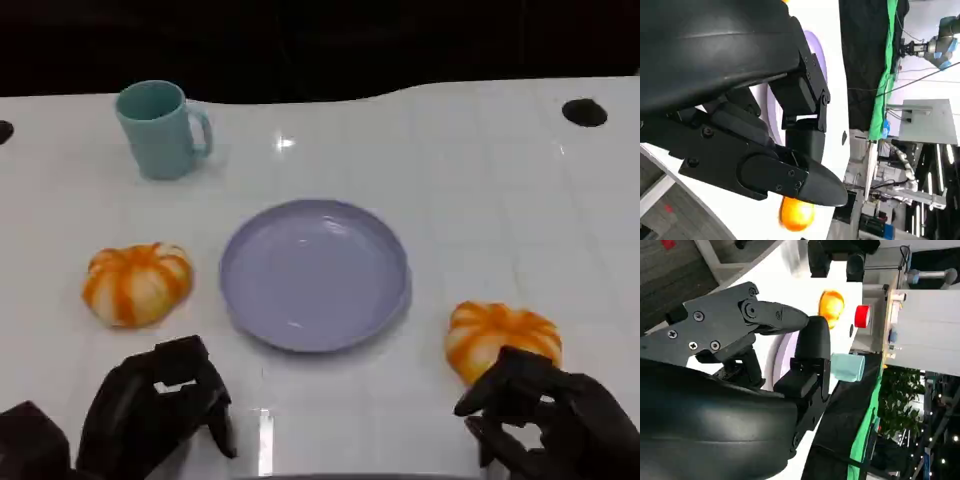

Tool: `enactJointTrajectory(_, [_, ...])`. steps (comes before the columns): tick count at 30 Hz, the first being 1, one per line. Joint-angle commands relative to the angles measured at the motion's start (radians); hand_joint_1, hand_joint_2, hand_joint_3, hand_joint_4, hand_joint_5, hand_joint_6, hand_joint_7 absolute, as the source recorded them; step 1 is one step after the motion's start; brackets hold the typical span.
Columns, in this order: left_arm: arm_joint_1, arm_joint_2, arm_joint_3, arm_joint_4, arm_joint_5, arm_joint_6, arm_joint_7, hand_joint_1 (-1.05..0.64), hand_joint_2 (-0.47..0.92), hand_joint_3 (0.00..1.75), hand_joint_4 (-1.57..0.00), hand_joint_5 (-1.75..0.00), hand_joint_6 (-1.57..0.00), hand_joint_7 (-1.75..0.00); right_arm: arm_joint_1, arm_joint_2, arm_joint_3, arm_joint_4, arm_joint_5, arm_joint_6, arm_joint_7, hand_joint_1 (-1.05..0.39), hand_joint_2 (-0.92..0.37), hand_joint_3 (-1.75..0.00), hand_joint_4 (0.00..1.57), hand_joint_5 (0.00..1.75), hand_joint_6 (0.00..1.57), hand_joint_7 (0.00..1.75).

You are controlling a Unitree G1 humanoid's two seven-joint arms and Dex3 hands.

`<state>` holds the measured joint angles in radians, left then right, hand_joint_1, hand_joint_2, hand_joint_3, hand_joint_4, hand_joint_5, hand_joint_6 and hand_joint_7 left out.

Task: Grasp the bread from the table and place it into the plate.

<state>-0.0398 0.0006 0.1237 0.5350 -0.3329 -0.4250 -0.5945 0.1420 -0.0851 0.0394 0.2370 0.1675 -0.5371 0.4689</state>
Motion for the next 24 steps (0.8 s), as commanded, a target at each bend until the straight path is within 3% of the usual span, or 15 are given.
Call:
enactJointTrajectory(1, [-0.002, 0.013, 0.008, -0.003, 0.001, -0.003, 0.004, -0.91, 0.92, 0.08, -1.2, -1.41, -1.06, -1.21, -0.003, -0.01, -0.008, -0.003, 0.016, 0.008, 0.001, -0.34, -0.77, -0.58, 0.69, 1.72, 0.67, 1.24])
enactJointTrajectory(24, [-0.004, 0.015, 0.008, 0.002, 0.004, -0.011, 0.004, -0.92, 0.92, 0.08, -1.19, -1.42, -1.06, -1.21, -0.004, -0.011, -0.008, -0.004, 0.01, 0.007, 0.0, -0.35, -0.77, -0.57, 0.68, 1.71, 0.67, 1.2])
